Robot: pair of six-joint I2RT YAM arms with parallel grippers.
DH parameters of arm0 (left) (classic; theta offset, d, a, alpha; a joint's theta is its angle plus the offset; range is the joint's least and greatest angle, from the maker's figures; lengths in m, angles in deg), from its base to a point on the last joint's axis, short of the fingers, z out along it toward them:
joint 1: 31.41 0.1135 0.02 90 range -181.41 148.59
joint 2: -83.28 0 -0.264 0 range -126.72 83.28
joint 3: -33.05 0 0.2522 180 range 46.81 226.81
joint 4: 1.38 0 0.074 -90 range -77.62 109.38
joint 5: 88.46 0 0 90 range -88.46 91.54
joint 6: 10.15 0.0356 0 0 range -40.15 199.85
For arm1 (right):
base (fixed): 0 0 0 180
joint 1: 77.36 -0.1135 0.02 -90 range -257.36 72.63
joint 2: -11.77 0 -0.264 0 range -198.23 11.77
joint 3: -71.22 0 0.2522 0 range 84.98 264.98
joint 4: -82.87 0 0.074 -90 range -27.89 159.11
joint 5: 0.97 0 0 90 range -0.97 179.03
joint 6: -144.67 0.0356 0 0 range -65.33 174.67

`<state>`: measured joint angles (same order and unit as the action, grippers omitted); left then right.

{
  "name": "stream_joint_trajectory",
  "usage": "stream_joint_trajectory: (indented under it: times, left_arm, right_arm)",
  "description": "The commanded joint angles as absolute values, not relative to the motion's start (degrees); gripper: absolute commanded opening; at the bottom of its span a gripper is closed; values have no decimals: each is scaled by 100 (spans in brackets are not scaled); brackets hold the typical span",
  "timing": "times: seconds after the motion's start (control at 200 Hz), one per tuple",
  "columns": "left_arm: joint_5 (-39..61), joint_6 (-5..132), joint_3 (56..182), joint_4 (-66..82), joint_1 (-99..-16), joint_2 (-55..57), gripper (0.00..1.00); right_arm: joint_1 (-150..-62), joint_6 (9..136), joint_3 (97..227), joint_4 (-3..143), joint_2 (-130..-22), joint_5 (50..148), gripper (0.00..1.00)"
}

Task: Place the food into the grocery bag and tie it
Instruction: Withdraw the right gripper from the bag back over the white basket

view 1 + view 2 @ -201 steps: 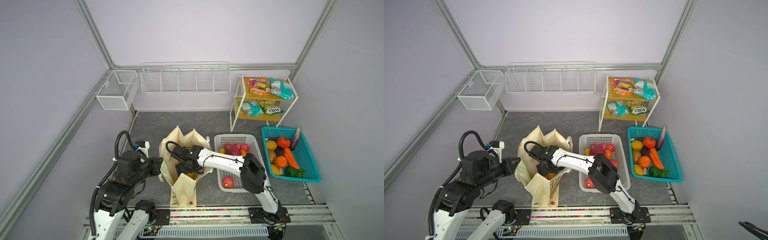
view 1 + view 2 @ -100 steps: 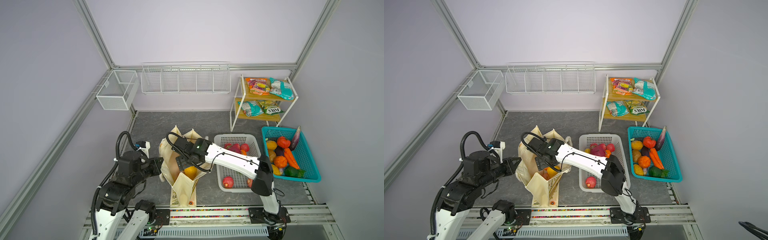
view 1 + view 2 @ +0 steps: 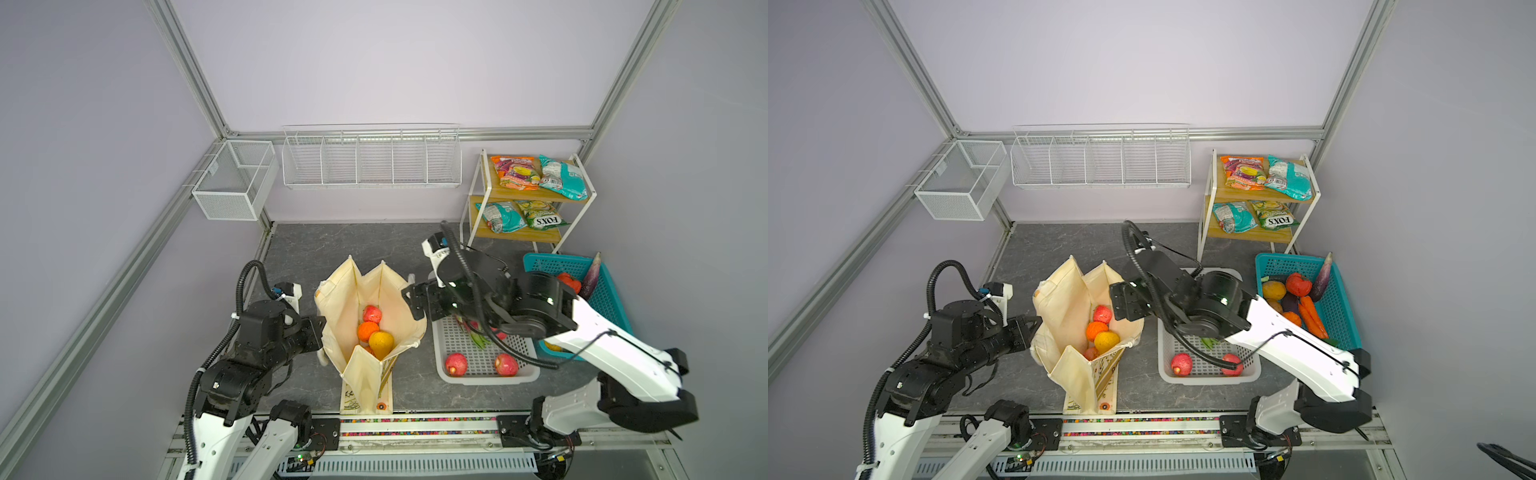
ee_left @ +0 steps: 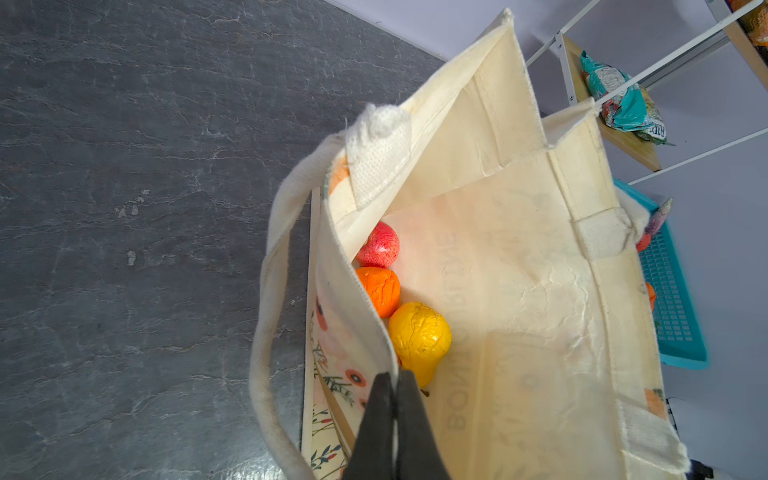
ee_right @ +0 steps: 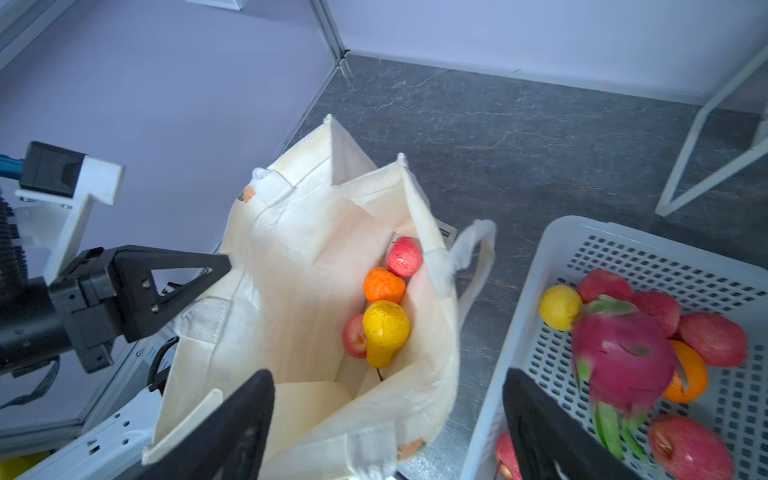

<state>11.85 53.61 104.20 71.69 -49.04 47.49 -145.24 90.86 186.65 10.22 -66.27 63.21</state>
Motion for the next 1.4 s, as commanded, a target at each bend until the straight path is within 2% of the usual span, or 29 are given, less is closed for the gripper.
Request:
stream_joint_trajectory:
  times: [0.0, 0.215, 0.45, 0.645, 0.985, 1.395]
  left_arm:
    - [1198, 5478, 10324, 7601, -4907, 4707, 0]
    - [1186, 5526, 10242, 7612, -4907, 4648, 0]
    - [1309, 5515, 10056, 7278, -4908, 4576, 0]
    - [1473, 5498, 9931, 7022, -4906, 4514, 0]
    - [1793, 5713, 10039, 6797, -4908, 4503, 0]
    - [1789, 5943, 10086, 6669, -4907, 4605, 0]
  right_arm:
    - [-14531, 9290, 17969, 1152, -6064, 5756, 89]
    - [-14439, 9871, 16811, 658, -5044, 5470, 89]
    - [-14197, 10155, 16186, 55, -4627, 5248, 88]
    - [-13523, 10150, 15719, -20, -4441, 5401, 88]
    - [-11962, 9728, 14989, 489, -4852, 6363, 89]
    - [-10904, 10717, 14544, 1361, -5589, 7401, 89]
